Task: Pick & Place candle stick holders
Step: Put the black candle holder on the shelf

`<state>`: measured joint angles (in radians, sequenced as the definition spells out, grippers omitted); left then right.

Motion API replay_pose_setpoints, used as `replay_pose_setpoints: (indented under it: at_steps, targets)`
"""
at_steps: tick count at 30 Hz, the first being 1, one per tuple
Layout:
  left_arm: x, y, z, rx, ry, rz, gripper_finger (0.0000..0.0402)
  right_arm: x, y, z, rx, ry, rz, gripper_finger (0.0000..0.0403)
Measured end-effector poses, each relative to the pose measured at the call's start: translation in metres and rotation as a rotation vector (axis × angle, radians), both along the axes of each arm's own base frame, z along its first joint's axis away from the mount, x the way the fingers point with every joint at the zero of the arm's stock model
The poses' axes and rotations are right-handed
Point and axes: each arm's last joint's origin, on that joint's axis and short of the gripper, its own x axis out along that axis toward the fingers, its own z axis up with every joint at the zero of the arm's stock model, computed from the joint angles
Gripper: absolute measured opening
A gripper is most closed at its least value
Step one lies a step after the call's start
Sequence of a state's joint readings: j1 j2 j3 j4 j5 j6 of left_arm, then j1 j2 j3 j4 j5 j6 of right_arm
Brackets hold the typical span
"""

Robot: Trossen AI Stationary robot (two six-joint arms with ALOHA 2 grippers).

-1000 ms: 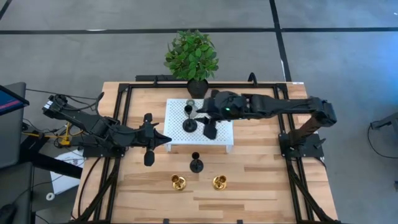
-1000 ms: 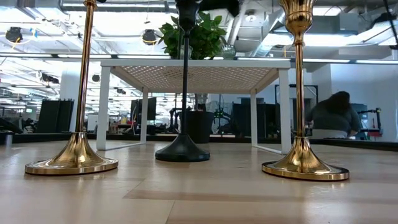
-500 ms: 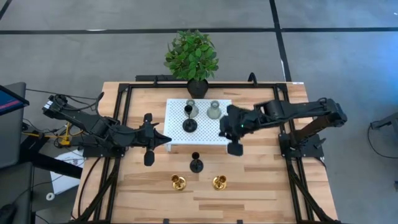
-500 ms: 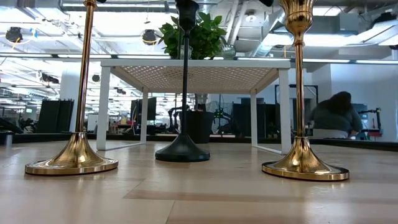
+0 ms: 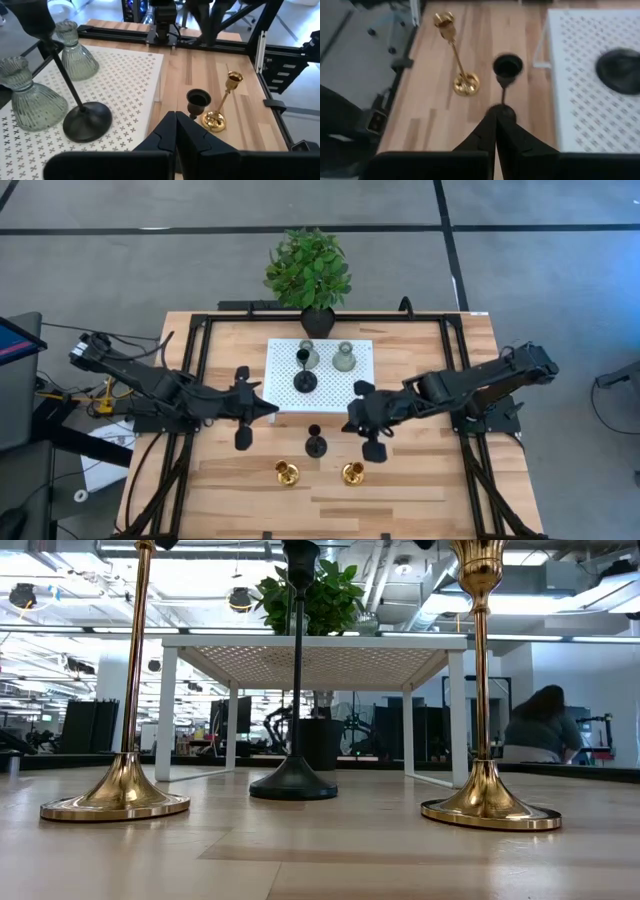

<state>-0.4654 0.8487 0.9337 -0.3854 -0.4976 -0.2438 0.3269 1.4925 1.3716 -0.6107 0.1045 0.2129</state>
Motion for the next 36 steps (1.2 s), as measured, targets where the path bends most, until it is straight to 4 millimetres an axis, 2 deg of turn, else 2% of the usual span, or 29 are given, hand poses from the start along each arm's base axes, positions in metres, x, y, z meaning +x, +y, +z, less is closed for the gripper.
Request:
replay_pose_setpoints:
  at_steps: [9,15,21,24,30,36]
  targets:
    - [0.001,-0.001,-0.001,0.001,0.002,0.001,0.0003,0.007,-0.011,-0.026,0.046,-0.003,-0.074,0.0000]
    - [0.001,-0.001,0.000,-0.023,-0.001,0.008,0.0003,0.010,-0.010,-0.026,0.080,-0.052,-0.085,0.0000]
    - [0.001,-0.001,0.000,-0.028,-0.001,0.010,0.0003,0.013,-0.001,-0.018,0.106,-0.149,-0.057,0.0000]
    - [0.001,-0.001,0.000,-0.030,0.001,0.001,0.0003,0.025,0.004,-0.024,0.123,-0.192,-0.059,0.0000]
    - [0.001,-0.002,0.000,-0.036,0.006,-0.035,0.0003,0.045,0.014,-0.056,0.103,-0.111,-0.092,0.0000]
    - [0.000,-0.004,-0.001,-0.053,0.021,-0.114,0.0003,0.046,0.015,-0.054,0.136,-0.051,-0.159,0.0000]
